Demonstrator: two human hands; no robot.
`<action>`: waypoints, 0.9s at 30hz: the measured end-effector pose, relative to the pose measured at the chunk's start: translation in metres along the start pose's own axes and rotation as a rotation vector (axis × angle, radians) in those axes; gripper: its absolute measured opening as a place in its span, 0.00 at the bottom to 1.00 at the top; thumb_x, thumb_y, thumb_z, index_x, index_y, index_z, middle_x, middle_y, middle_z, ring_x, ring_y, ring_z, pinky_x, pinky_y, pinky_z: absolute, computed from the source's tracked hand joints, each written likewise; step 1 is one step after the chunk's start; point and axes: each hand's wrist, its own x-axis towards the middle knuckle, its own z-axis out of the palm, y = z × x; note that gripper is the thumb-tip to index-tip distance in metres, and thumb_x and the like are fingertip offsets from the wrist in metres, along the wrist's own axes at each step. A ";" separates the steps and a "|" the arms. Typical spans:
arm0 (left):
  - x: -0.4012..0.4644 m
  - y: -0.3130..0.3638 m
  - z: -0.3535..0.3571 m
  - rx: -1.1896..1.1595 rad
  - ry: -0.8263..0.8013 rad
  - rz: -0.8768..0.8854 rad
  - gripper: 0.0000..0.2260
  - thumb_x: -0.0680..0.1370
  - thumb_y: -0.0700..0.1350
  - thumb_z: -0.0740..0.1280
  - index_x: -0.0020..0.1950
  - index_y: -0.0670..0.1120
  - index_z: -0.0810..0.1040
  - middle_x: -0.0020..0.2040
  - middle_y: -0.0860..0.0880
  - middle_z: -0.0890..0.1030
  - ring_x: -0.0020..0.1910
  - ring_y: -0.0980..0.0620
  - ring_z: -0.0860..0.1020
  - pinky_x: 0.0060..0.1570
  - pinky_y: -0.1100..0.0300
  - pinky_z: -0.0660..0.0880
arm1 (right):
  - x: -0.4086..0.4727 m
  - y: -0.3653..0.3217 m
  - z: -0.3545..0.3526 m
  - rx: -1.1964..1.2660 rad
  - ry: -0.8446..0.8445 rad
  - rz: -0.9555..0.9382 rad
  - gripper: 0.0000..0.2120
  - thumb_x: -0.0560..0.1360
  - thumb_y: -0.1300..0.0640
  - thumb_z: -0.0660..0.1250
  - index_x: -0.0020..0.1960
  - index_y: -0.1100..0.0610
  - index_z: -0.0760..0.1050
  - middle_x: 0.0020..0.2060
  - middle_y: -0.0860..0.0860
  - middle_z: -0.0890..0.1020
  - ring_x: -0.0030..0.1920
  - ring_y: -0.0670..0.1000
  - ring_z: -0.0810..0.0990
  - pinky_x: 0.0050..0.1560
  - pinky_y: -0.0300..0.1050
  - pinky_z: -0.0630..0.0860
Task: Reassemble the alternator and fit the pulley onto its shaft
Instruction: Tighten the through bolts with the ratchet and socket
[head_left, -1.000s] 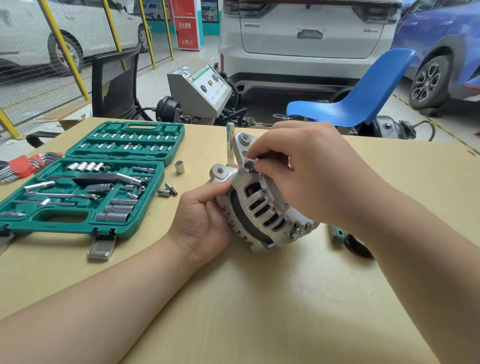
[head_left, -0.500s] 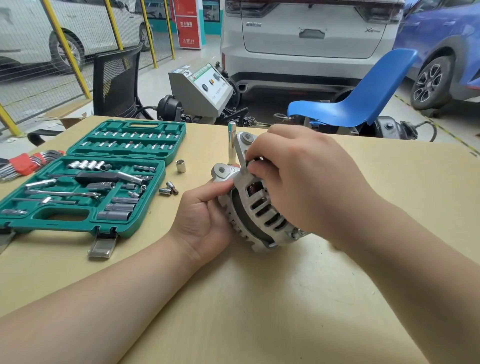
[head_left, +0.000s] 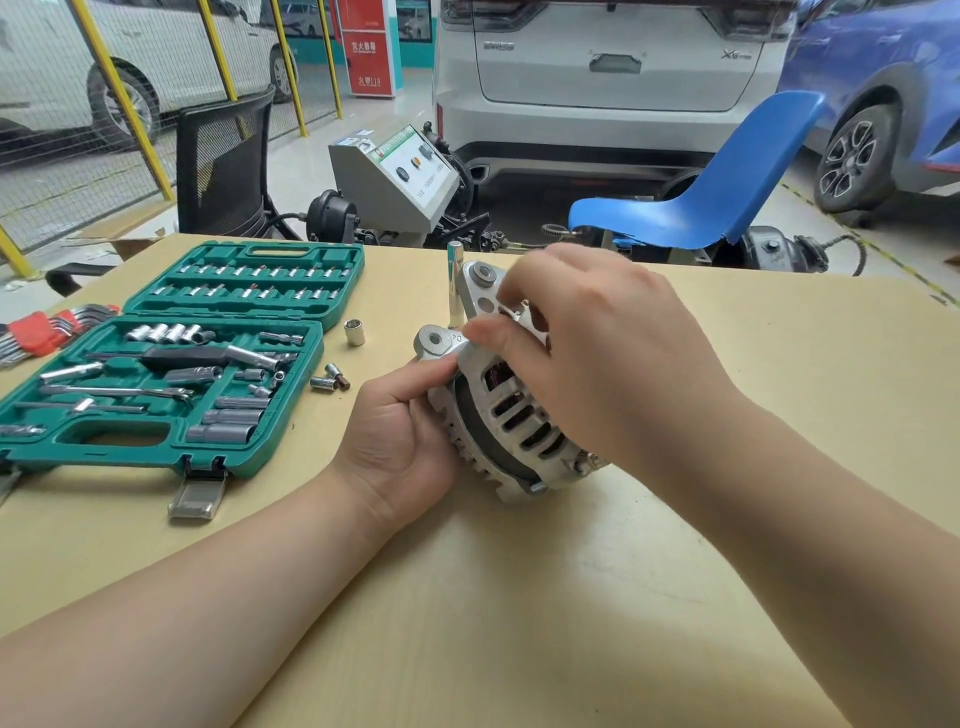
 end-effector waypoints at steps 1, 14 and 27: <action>0.001 0.000 0.000 0.002 0.006 0.000 0.15 0.80 0.42 0.65 0.61 0.41 0.88 0.60 0.40 0.86 0.62 0.40 0.85 0.59 0.45 0.83 | 0.000 0.003 -0.003 0.080 -0.007 -0.002 0.14 0.81 0.44 0.70 0.55 0.55 0.80 0.43 0.45 0.76 0.43 0.51 0.73 0.47 0.50 0.73; -0.003 0.001 0.006 0.007 -0.012 -0.006 0.14 0.78 0.43 0.65 0.55 0.42 0.90 0.57 0.41 0.87 0.59 0.40 0.86 0.59 0.46 0.83 | -0.004 0.006 -0.004 -0.052 -0.101 -0.161 0.03 0.79 0.65 0.67 0.51 0.61 0.78 0.43 0.55 0.79 0.44 0.59 0.74 0.45 0.57 0.74; -0.005 0.001 0.008 0.015 0.021 -0.013 0.16 0.79 0.44 0.65 0.60 0.42 0.88 0.59 0.41 0.86 0.61 0.40 0.85 0.61 0.45 0.80 | -0.005 -0.006 0.001 -0.122 0.062 -0.045 0.14 0.84 0.47 0.63 0.44 0.51 0.64 0.34 0.48 0.70 0.35 0.56 0.68 0.33 0.45 0.60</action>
